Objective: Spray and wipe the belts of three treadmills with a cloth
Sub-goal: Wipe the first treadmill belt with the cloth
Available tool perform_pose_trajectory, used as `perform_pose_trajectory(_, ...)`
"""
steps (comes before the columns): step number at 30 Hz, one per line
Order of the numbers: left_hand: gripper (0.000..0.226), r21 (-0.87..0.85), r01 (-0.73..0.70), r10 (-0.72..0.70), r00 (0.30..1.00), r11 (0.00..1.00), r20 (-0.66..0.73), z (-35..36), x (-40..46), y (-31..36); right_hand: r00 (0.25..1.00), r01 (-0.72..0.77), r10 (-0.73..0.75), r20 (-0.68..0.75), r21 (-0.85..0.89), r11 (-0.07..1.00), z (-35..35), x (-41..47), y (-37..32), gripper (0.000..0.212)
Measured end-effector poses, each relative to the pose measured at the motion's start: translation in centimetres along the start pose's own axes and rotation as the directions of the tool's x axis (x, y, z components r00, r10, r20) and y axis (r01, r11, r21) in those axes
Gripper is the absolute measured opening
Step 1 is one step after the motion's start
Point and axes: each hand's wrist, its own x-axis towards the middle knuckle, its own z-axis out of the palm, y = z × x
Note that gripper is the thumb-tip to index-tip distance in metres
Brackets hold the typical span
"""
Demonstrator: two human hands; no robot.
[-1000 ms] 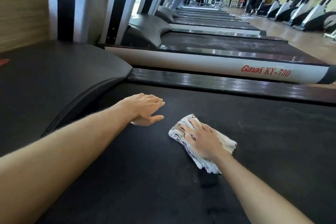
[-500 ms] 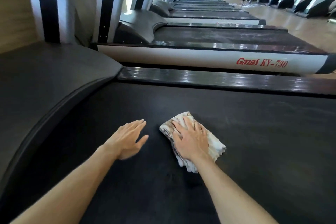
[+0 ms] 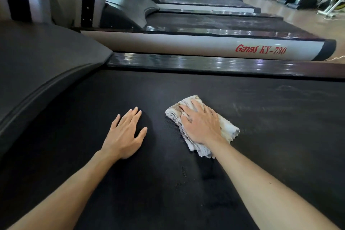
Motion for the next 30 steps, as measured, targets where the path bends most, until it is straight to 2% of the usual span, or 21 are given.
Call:
perform_pose_trajectory(4, 0.068, -0.014, 0.001, -0.002, 0.999, 1.000, -0.033, 0.1, -0.2, 0.1, 0.997, -0.083, 0.083, 0.003, -0.027, 0.996, 0.3, 2.0, -0.5, 0.053)
perform_pose_trajectory(6, 0.067, -0.004, -0.004, 0.004, 0.999, 1.000, -0.038, 0.3, -0.2, 0.1, 0.997, -0.074, 0.075, 0.023, -0.046, 0.996, 0.1, 2.5, -1.1, 0.052)
perform_pose_trajectory(12, 0.071, -0.004, -0.013, 0.013, 0.998, 1.000, -0.055, 0.4, 0.0, 0.1, 0.969, 0.203, -0.202, 0.138, 0.009, 0.979, -0.9, -2.5, -0.3, 0.052)
perform_pose_trajectory(16, 0.068, 0.003, -0.007, 0.007, 0.999, 1.000, -0.047, 0.3, -0.1, 0.0, 0.982, 0.132, -0.129, 0.138, -0.012, 0.991, -1.5, -1.3, 1.5, 0.052)
perform_pose_trajectory(19, 0.068, 0.005, -0.007, 0.007, 0.999, 1.000, -0.053, 0.2, -0.1, 0.1, 0.992, 0.077, -0.075, 0.103, -0.016, 0.997, -1.4, 0.6, -0.5, 0.051)
perform_pose_trajectory(22, 0.067, -0.006, -0.010, 0.009, 0.999, 1.000, -0.045, 0.2, -0.1, 0.2, 0.967, 0.211, -0.206, 0.150, -0.017, 0.977, -1.0, -1.3, -2.6, 0.052)
perform_pose_trajectory(25, 0.066, -0.006, -0.011, 0.010, 0.999, 1.000, -0.049, 0.4, -0.1, 0.0, 0.928, 0.321, -0.317, 0.195, 0.012, 0.947, -1.6, -4.5, -0.6, 0.059)
perform_pose_trajectory(28, 0.065, -0.003, -0.007, 0.007, 0.998, 1.000, -0.058, 0.4, 0.0, -0.2, 0.949, 0.241, -0.234, 0.211, -0.006, 0.971, -2.1, -3.2, 2.6, 0.068)
perform_pose_trajectory(30, 0.064, -0.007, -0.007, 0.006, 0.998, 1.000, -0.059, 0.2, -0.1, 0.0, 0.963, 0.184, -0.173, 0.206, -0.034, 0.982, -1.8, -1.3, 2.8, 0.063)
